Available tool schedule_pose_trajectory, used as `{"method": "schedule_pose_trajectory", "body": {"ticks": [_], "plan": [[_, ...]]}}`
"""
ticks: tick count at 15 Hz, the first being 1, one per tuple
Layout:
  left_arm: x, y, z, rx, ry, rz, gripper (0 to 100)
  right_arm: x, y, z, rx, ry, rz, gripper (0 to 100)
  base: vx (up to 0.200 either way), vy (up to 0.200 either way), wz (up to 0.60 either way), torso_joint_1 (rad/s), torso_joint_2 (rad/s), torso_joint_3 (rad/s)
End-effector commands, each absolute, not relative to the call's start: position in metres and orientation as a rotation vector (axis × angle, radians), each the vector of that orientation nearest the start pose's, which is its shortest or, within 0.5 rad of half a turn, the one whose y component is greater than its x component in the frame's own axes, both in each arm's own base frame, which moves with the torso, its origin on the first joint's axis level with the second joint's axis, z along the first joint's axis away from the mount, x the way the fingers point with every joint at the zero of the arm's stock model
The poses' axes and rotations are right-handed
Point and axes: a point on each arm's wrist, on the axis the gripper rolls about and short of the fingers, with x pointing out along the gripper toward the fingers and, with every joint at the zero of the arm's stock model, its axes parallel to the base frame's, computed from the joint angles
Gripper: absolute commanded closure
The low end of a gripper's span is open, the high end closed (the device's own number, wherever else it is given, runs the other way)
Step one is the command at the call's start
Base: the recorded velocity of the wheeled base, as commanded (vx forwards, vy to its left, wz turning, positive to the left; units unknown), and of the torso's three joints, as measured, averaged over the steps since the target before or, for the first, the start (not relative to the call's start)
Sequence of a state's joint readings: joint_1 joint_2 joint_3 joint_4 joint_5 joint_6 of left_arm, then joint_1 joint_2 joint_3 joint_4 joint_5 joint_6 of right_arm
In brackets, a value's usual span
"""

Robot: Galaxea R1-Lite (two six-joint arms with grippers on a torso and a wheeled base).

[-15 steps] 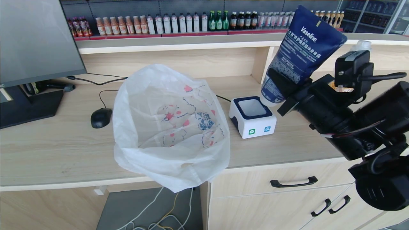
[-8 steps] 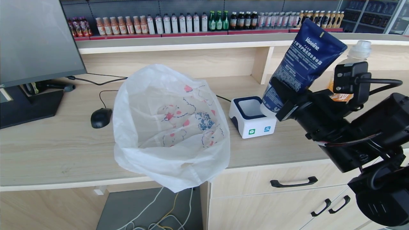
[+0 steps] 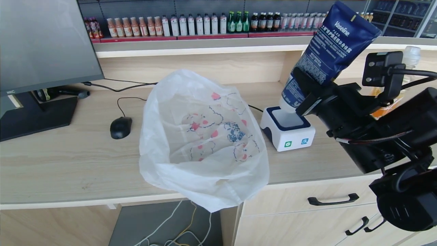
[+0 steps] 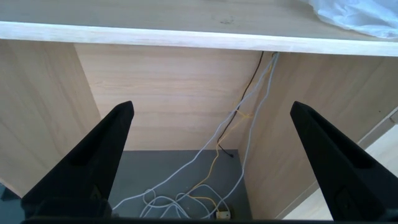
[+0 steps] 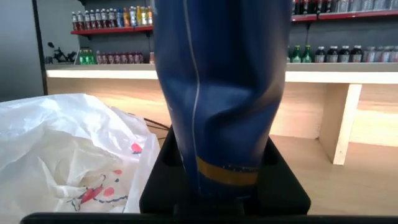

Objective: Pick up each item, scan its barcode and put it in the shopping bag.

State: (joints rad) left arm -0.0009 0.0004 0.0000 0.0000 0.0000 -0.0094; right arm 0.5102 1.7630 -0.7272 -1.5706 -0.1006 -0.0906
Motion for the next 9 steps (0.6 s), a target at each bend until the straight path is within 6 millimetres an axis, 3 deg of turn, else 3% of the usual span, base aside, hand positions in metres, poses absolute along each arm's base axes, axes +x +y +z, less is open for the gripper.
{"method": "schedule_pose_trajectory", "body": {"ticks": [1, 9], "plan": [[-0.0228, 0.0, 0.0755, -0.009, 0.0, -0.002, 0, 0.2644, 0.1445, 0.2354, 0.076, -0.534, 0.371, 100, 0.0, 0.2, 0.0, 0.007, 0.0, 0.002], [-0.0228, 0.0, 0.0755, -0.008, 0.0, -0.002, 0, 0.2629, 0.1447, 0.2344, 0.079, -0.529, 0.376, 100, 0.0, 0.2, 0.0, 0.004, 0.0, 0.002]]}}
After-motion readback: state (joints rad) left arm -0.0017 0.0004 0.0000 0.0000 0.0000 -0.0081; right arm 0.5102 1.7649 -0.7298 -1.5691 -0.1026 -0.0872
